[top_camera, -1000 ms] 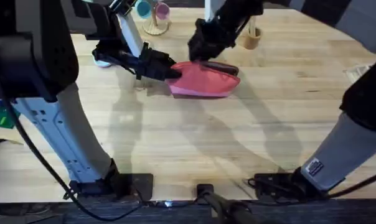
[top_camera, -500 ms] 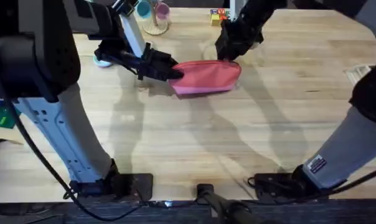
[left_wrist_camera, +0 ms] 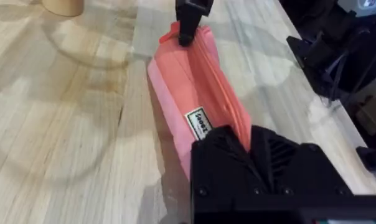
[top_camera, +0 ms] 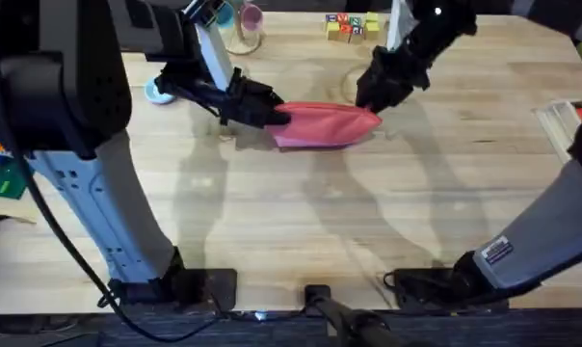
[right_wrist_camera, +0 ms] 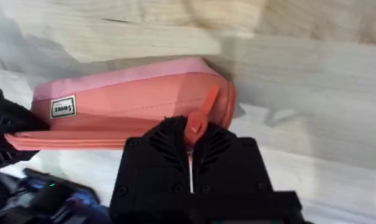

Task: Unzip the bag, pick up the pens from the table one at a time and place them inside, then zip the bag closed.

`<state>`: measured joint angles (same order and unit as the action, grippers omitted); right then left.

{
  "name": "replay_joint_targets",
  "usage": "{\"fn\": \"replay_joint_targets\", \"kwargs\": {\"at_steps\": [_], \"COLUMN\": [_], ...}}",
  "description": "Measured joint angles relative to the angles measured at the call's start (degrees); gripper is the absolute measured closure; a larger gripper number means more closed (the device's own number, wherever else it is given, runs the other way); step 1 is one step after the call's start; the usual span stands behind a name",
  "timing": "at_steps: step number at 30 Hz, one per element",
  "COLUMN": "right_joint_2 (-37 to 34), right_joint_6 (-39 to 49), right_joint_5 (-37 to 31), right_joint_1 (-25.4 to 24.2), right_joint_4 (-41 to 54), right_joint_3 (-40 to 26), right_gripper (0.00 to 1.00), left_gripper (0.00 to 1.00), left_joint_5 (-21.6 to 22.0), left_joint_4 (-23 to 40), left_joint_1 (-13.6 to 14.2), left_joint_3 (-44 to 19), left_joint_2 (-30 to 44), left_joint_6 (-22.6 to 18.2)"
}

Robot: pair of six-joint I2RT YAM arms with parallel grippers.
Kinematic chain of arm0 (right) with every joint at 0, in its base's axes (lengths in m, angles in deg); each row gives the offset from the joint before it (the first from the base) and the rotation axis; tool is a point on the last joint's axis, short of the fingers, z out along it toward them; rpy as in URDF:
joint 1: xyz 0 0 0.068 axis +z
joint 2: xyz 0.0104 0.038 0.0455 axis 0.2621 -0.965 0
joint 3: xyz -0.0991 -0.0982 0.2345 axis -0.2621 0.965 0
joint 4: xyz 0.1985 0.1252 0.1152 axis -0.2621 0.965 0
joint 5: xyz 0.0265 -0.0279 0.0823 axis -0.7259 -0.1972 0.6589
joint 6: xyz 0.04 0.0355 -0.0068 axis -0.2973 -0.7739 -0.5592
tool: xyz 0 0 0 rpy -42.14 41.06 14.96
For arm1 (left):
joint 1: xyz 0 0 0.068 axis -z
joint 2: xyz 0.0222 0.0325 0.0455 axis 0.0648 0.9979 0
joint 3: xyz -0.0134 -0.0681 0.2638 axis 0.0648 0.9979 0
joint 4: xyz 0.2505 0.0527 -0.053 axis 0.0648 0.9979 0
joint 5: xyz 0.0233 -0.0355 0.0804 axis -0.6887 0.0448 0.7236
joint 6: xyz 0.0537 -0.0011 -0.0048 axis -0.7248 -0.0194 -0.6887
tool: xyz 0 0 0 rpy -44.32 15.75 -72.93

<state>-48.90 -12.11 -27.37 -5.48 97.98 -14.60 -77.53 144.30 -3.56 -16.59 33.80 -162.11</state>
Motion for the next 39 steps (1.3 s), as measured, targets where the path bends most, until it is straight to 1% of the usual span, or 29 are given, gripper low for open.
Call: {"fn": "replay_joint_targets", "kwargs": {"at_steps": [6, 11, 21, 24, 28, 29, 30, 32, 35, 36, 39], "right_joint_2": [1.0, 1.1, 1.1, 1.1, 1.1, 1.1, 1.1, 1.1, 1.1, 1.1, 1.1], "right_joint_6": [-5.9, -8.8, -9.6, -9.6, -9.0, -8.3, -7.2, -4.5, -1.1, 0.0, 1.9], "right_joint_5": [4.8, 5.9, 5.8, 5.3, 3.1, 1.4, -1.4, -5.8, -8.0, -8.2, -8.2], "right_joint_1": [-3.8, -4.9, -5.0, -5.0, -5.0, -5.1, -5.5, -7.7, -10.3, -10.5, -9.1], "right_joint_4": [-1.7, -2.1, -1.1, 1.0, 3.9, 4.7, 5.8, 6.1, 6.6, 7.2, 9.0], "right_joint_3": [5.6, 6.5, 6.2, 4.4, 0.3, -1.0, -2.1, -4.4, -6.9, -7.5, -8.2], "right_gripper": [0.969, 0.970, 0.970, 0.969, 0.959, 0.904, 0.797, 0.510, 0.093, 0.031, 0.005], "left_gripper": [0.958, 0.959, 0.959, 0.958, 0.958, 0.958, 0.958, 0.958, 0.959, 0.959, 0.959], "left_joint_5": [0.2, 0.3, 0.4, 0.4, -0.3, -0.2, 0.6, 2.6, 4.4, 4.6, 5.0], "left_joint_4": [0.0, 0.0, 0.2, 0.2, 0.2, 0.2, 0.4, 0.8, 0.9, 0.9, 0.9], "left_joint_1": [1.0, 1.2, 1.2, 1.2, 1.2, 1.2, 0.9, -0.7, -3.6, -4.2, -4.7], "left_joint_3": [0.0, 0.0, 0.0, 0.1, 0.1, 0.1, 0.1, 0.1, 0.1, 0.1, 0.1], "left_joint_2": [0.0, 0.0, 0.0, 0.0, 0.0, 0.0, 0.0, 0.0, 0.0, 0.0, 0.0], "left_joint_6": [0.0, 0.0, 0.0, 0.0, 0.0, 0.0, 0.0, 0.0, 0.0, 0.0, 0.0]}}
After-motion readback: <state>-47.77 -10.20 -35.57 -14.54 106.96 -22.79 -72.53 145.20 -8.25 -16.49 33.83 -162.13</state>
